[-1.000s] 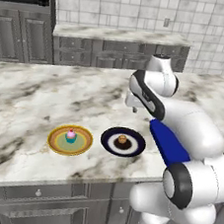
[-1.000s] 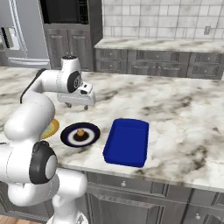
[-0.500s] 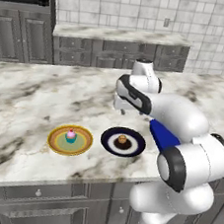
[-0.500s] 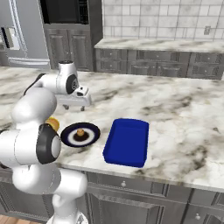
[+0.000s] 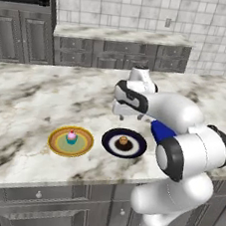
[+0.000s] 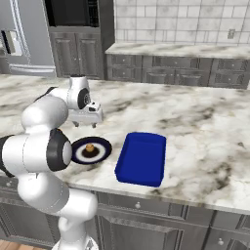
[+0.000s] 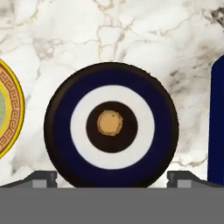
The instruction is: Move the dessert items from the plates to the tray.
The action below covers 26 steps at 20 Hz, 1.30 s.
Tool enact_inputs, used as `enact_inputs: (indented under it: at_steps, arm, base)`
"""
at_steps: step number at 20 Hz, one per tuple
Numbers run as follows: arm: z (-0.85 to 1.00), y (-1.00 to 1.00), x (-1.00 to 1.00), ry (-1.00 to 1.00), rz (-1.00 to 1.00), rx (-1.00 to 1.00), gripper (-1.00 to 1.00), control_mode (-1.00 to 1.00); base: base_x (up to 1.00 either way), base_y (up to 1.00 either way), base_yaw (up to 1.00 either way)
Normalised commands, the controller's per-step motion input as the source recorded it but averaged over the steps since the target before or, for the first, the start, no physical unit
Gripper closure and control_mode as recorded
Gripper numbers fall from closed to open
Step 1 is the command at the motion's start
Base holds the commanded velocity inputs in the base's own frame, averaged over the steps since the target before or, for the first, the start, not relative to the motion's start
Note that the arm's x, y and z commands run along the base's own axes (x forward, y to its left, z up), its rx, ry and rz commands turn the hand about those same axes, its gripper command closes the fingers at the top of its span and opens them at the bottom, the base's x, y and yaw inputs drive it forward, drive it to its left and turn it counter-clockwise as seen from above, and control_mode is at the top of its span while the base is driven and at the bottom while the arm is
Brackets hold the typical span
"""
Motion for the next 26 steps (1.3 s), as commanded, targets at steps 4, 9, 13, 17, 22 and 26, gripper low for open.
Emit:
enact_inputs:
  at_steps: [4,9,13,17,22,26]
  arm:
    - [-0.53,0.01,0.02,0.00,0.00,0.00,-1.00,-1.00]
    - [-0.46,0.05,0.07,0.00,0.00,0.00,-1.00,-1.00]
    - [-0.38,0.08,0.18,0.00,0.00,0.00,-1.00,-1.00]
    - [-0.31,0.02,0.14,0.00,0.00,0.00,-1.00,-1.00]
    - [-0.25,0.00,0.00,0.00,0.00,0.00,-1.00,-1.00]
    - [-0.22,0.00,0.00,0.01,0.00,0.00,-1.00,-1.00]
  base:
    - [0.00,0.00,0.00]
    - [0.00,0.00,0.00]
    - [0.00,0.00,0.00]
    - [0.00,0.00,0.00]
    - [0.00,0.00,0.00]
    - [0.00,0.00,0.00]
